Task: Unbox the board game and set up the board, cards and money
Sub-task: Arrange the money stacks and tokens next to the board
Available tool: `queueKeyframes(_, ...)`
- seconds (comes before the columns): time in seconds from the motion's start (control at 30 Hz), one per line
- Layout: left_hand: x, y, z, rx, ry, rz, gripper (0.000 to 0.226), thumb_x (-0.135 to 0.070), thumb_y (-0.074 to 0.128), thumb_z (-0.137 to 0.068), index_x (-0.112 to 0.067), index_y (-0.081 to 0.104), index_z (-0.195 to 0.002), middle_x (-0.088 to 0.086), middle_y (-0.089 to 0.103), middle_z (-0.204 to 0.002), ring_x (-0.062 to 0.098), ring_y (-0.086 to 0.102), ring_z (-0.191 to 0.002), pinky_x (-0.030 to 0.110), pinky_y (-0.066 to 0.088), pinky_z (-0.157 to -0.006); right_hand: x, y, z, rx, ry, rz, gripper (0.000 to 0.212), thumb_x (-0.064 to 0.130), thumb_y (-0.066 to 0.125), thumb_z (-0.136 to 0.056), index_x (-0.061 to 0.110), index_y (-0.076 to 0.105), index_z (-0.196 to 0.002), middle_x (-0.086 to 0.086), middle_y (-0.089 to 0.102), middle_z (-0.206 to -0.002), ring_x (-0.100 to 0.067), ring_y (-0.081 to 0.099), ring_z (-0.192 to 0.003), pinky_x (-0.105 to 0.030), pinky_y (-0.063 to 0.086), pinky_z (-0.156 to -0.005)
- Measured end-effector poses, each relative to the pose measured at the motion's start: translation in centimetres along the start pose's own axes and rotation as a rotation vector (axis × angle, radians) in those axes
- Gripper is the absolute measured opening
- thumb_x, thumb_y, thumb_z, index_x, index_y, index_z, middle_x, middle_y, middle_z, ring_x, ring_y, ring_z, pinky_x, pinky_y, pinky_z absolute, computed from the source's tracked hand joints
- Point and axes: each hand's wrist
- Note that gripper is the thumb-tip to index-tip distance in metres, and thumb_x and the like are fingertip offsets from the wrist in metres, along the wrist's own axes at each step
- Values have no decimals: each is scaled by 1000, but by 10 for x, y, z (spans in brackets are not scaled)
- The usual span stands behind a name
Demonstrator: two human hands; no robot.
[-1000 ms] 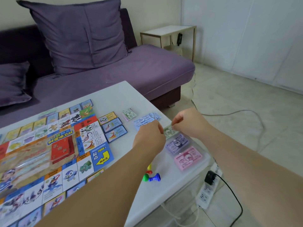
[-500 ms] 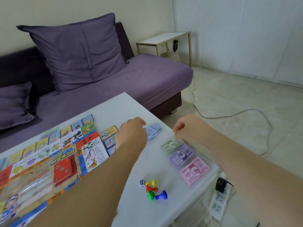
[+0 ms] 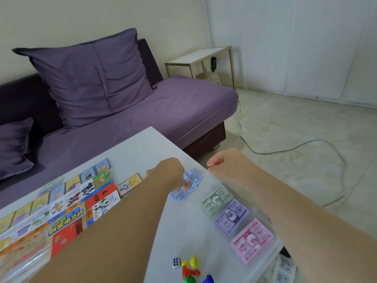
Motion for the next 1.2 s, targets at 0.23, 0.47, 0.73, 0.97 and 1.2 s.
queueKeyframes(0.23,-7,-10,-6,103,15,-87,36,-36,67,-85,-14,57,-112,0,48,-91,17,46,-89,25,36,-77,2,-1,-3,68,-29,23,35,0,44,-78,19,23,-57,1,17,-56,-13,14,-56,-22,15,-44)
queueKeyframes(0.47,-5,-9,-11,125,9,-118,48,-40,67,-84,-10,55,-120,2,55,-105,25,55,-109,34,42,-94,4,2,-6,68,-36,-5,25,-1,40,-77,6,49,-54,-14,44,-53,-26,33,-50,-36,34,-51)
queueKeyframes(0.73,1,-1,15,-126,106,108,19,-29,65,-85,-13,56,-91,1,53,-89,17,53,-81,24,41,-63,17,1,-6,90,-109,-6,30,3,44,-91,6,70,-106,-6,69,-109,-22,63,-95,-22,48,-73)
queueKeyframes(0.97,36,-9,89,-165,-32,1090,5,-16,69,-84,-14,68,-89,5,72,-86,20,68,-78,35,56,-78,72,-8,35,179,-346,-101,47,2,36,-96,28,54,-130,10,60,-126,-5,59,-98,-14,45,-77)
queueKeyframes(1.2,70,8,187,-67,-82,1678,18,-4,56,-87,-5,63,-104,8,73,-81,20,69,-69,35,57,-65,127,16,122,351,-360,65,46,11,39,-97,24,39,-141,-1,53,-128,-19,66,-87,-30,52,-79)
Point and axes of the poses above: each hand's wrist, its own z-axis away from the middle knuckle, its own y-axis out of the palm, x = y × z
